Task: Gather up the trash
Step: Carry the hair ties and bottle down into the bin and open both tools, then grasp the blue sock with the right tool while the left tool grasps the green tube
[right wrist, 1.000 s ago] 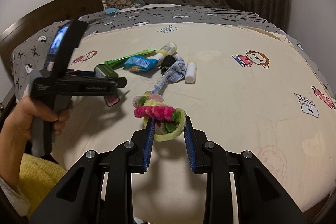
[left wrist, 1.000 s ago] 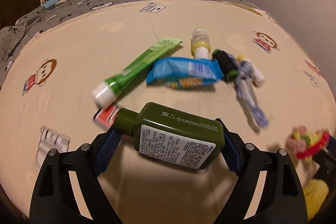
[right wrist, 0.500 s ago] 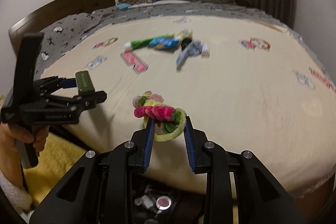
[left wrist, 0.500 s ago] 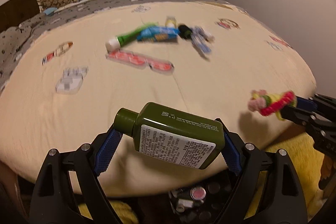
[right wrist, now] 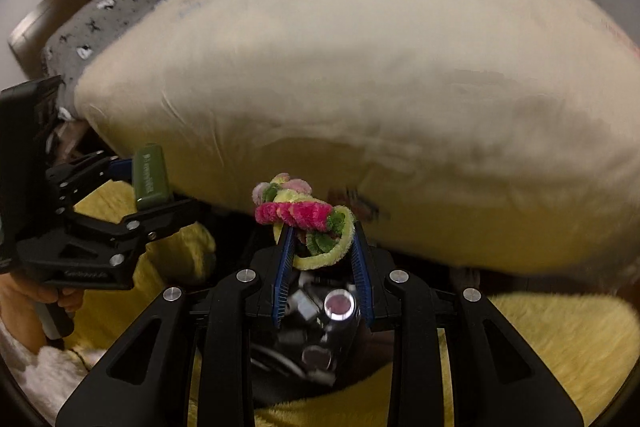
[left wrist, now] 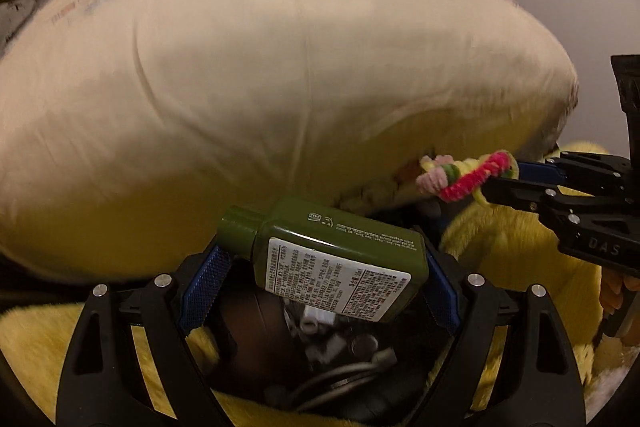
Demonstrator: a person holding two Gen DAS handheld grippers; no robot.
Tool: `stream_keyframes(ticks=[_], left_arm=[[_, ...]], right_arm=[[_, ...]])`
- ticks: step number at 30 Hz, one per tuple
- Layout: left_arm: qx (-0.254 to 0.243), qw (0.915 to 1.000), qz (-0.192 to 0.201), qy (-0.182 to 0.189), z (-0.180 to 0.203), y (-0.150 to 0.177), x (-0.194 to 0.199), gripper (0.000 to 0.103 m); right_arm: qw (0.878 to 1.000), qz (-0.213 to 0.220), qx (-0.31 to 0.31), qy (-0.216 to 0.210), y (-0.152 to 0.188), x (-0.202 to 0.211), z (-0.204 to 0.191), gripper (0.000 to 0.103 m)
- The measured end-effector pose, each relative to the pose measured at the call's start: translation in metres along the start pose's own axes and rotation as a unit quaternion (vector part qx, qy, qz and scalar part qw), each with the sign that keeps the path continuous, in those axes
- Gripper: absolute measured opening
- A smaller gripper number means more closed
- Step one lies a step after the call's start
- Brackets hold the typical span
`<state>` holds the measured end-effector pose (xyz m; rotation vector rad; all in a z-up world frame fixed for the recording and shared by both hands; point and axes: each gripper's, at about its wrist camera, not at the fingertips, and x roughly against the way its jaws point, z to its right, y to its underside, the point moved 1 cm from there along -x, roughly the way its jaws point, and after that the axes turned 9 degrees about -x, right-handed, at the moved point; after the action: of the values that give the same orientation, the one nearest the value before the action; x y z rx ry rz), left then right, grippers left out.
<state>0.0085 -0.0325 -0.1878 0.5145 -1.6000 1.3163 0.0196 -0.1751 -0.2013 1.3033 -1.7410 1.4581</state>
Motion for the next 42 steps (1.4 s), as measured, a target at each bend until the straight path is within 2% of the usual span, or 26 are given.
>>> stream_keyframes(ticks=[5,11,16,22,23,24,26,30,35,38,42], left_arm=[[0.006,0.9986,-0.046,0.027,0.003,0.02,-0.028,0.082],[-0.005,0.9938,-0.101,0.048,0.013,0.038,-0.061,0.082],[0.0,0.9897,-0.129,0.062,0.015,0.047,-0.081,0.082],[-0.007,0.9874,-0.143,0.068,0.015,0.047,-0.088,0.082],[-0.008,0.9871,-0.145,0.067,0.014,0.049,-0.088,0.082],[-0.008,0.9869,-0.147,0.065,0.014,0.051,-0.088,0.083],[-0.007,0.9869,-0.149,0.062,0.013,0.051,-0.089,0.088],[-0.005,0.9882,-0.142,0.056,0.01,0.046,-0.084,0.093],[-0.004,0.9918,-0.119,0.048,0.007,0.033,-0.063,0.095],[-0.002,0.995,-0.091,0.041,0.001,0.017,-0.042,0.095],[0.007,0.9988,-0.044,0.019,-0.014,-0.011,-0.011,0.095]], right_arm=[[0.999,-0.044,-0.021,0.005,0.012,-0.028,0.003,0.029],[0.994,-0.097,-0.038,0.031,0.03,-0.065,0.009,0.029],[0.991,-0.115,-0.051,0.042,0.032,-0.077,0.014,0.03],[0.99,-0.122,-0.056,0.037,0.021,-0.081,0.01,0.032],[0.99,-0.123,-0.057,0.035,0.019,-0.082,0.011,0.035],[0.99,-0.122,-0.059,0.035,0.017,-0.082,0.011,0.045],[0.99,-0.118,-0.062,0.036,0.016,-0.081,0.011,0.054],[0.991,-0.105,-0.069,0.039,0.01,-0.072,0.014,0.055],[0.994,-0.068,-0.072,0.039,-0.003,-0.045,0.016,0.066],[0.997,-0.024,-0.06,0.036,-0.02,-0.015,0.013,0.07],[0.997,0.055,-0.038,0.047,-0.055,0.028,0.007,0.079]])
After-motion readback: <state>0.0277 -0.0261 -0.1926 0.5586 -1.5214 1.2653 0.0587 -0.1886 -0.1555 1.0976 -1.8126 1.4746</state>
